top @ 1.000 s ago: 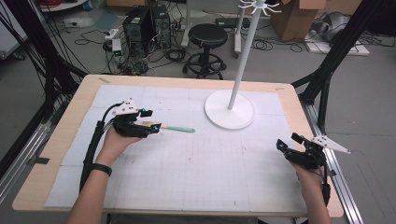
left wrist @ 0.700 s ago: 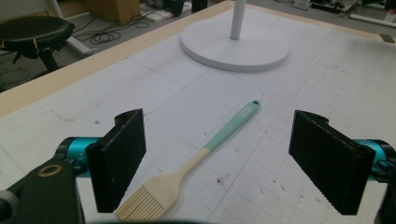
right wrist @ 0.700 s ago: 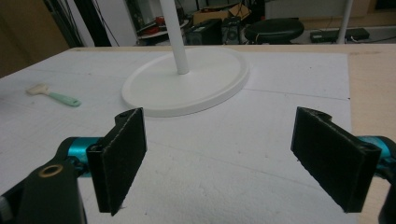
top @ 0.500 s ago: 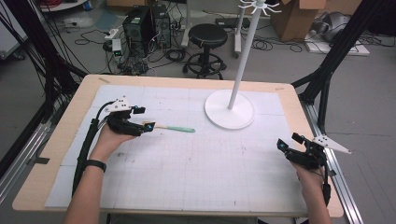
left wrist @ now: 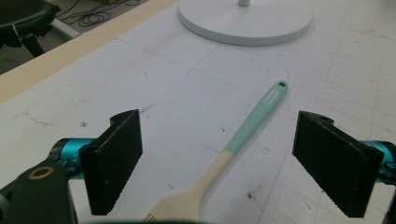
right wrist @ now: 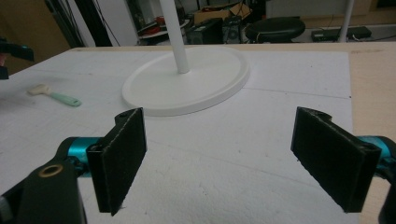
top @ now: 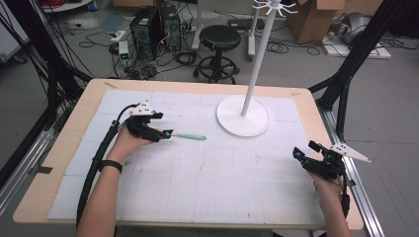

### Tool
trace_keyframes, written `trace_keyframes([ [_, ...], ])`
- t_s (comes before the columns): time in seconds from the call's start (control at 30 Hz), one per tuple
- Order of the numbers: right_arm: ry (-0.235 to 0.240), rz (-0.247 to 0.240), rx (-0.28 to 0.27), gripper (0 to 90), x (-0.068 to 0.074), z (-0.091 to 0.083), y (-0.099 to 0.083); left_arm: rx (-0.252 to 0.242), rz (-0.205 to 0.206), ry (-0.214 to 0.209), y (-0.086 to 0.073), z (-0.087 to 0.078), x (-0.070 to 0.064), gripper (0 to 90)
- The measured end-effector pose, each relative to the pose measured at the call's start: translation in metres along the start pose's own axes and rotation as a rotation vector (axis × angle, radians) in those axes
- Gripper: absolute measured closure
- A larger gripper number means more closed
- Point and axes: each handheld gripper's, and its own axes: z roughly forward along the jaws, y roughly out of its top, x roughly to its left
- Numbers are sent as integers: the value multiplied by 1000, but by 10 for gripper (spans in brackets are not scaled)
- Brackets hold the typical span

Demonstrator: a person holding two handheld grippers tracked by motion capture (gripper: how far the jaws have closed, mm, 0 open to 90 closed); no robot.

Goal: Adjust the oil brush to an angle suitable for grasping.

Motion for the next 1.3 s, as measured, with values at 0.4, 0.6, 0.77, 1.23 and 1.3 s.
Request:
trace_keyframes([
  [0.4, 0, -8, -5, 173, -2, 0, -1, 99, 30, -34, 3, 23, 5, 244],
  [0.6, 0, -4, -7, 172, -2, 0, -1, 155, 64, -64, -3, 33, 0, 436],
  [0.77, -1, -2, -9, 173, -2, -1, 0, 188, 87, -73, -6, 38, 0, 557],
  [1.23, -4, 2, -12, 173, -1, -2, 0, 177, 66, -113, -12, 39, 0, 770],
  [1.3, -1, 5, -14, 173, -1, -3, 0, 195, 94, -117, -11, 38, 0, 782],
])
